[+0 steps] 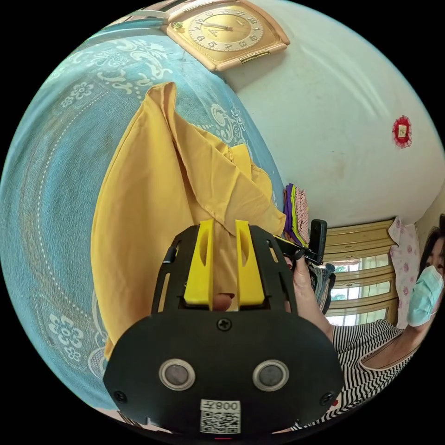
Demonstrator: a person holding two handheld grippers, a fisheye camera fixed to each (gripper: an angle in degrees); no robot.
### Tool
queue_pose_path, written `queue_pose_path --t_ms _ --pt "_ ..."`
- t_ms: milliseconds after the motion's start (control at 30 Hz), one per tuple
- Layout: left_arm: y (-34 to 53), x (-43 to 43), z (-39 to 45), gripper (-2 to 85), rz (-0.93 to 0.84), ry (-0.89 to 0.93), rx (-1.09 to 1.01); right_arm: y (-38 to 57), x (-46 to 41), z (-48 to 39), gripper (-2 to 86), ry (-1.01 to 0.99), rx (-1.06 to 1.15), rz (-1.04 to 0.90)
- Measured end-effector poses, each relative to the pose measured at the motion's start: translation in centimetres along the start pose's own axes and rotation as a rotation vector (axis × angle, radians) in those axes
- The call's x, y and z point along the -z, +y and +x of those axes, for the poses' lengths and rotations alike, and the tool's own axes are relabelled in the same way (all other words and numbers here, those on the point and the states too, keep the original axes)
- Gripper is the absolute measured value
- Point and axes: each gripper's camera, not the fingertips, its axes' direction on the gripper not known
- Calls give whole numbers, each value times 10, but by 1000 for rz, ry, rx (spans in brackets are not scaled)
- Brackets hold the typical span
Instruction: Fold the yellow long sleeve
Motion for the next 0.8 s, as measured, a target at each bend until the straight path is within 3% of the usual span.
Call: queue_pose_path --t_ms 500,700,800 --pt "-14 -5 8 60 -55 34 -28 -8 8 6 9 -77 -32 27" --pt "-27 1 18 17 2 74 -50 -17 22 10 4 -183 -10 62" --pt "-45 11 31 15 75 107 -102 -29 46 16 4 -328 -12 155"
